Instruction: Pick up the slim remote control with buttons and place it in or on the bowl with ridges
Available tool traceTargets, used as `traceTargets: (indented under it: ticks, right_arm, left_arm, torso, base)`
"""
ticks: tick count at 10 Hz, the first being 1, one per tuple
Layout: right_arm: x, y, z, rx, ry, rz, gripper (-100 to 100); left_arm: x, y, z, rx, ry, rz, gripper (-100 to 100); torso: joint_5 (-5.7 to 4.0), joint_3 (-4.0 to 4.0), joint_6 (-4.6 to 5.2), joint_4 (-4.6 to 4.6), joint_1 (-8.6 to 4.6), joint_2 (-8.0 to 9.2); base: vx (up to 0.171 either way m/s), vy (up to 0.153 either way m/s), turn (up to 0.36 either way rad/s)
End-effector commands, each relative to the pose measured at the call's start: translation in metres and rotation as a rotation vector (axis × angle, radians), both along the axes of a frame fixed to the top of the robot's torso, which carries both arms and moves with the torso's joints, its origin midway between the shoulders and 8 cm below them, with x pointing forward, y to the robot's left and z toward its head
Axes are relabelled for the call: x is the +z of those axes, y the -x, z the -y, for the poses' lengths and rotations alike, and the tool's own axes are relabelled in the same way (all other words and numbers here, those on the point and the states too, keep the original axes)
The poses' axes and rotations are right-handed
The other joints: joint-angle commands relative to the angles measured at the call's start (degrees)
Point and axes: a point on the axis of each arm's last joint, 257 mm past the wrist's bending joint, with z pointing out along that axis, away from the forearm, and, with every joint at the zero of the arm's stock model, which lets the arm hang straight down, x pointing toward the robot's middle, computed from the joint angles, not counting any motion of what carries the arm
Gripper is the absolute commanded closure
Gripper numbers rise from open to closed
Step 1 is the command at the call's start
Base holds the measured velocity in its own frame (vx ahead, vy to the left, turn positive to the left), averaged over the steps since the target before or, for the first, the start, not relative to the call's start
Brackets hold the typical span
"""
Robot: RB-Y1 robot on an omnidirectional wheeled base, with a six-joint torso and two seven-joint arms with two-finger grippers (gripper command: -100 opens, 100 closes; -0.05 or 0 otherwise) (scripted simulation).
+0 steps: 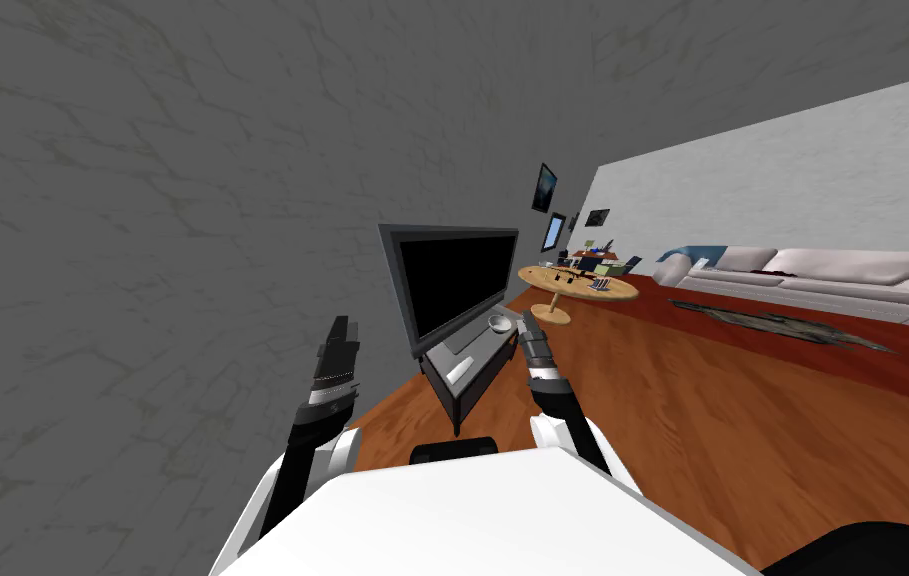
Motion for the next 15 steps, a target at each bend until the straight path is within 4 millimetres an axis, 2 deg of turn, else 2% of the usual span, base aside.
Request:
traceTargets:
  ticks: [1, 5, 8, 11, 12, 14, 15]
  right_arm:
    - [-0.009, -0.002, -0.004, 0.016, 0.031, -0.024, -100]
    - [-0.045, -0.007, -0.012, 0.054, 0.134, -0.111, -100]
    - [-0.090, -0.008, -0.014, 0.085, 0.261, -0.213, -100]
    - [-0.147, -0.004, -0.006, 0.116, 0.406, -0.337, -100]
    - [-0.148, -0.004, -0.006, 0.118, 0.424, -0.338, -100]
    - [-0.192, 0.003, 0.006, 0.142, 0.535, -0.430, -100]
    - [-0.192, 0.004, 0.005, 0.142, 0.547, -0.430, -100]
  left_arm:
    - [0.000, 0.000, 0.000, 0.000, 0.000, 0.000, 0]
    - [0.000, 0.000, 0.000, 0.000, 0.000, 0.000, 0]
    - [0.000, 0.000, 0.000, 0.000, 0.000, 0.000, 0]
    - [0.000, 0.000, 0.000, 0.000, 0.000, 0.000, 0]
    - [0.000, 0.000, 0.000, 0.000, 0.000, 0.000, 0]
    - [0.000, 0.000, 0.000, 0.000, 0.000, 0.000, 0]
    - [0.000, 0.000, 0.000, 0.000, 0.000, 0.000, 0]
  torso:
    - [0.00, 0.00, 0.00, 0.00, 0.00, 0.00]
    - [-0.07, 0.06, -0.03, 0.02, -0.33, 0.10]
    - [-0.08, 0.01, -0.01, 0.00, -0.34, 0.02]
    - [-0.08, 0.02, -0.02, 0.01, -0.33, 0.03]
    - [-0.07, 0.00, -0.01, 0.00, -0.31, 0.00]
    - [-0.05, -0.06, -0.03, -0.02, -0.22, -0.11]
    - [-0.06, -0.05, 0.00, -0.02, -0.25, -0.09]
  base:
    - [-0.013, -0.031, 0.258]
    - [-0.025, -0.079, 0.316]
    - [-0.021, -0.077, 0.406]
    - [-0.031, -0.068, 0.463]
    - [-0.012, -0.047, 0.253]
    - [-0.013, -0.037, 0.455]
    - [-0.021, -0.038, 0.182]
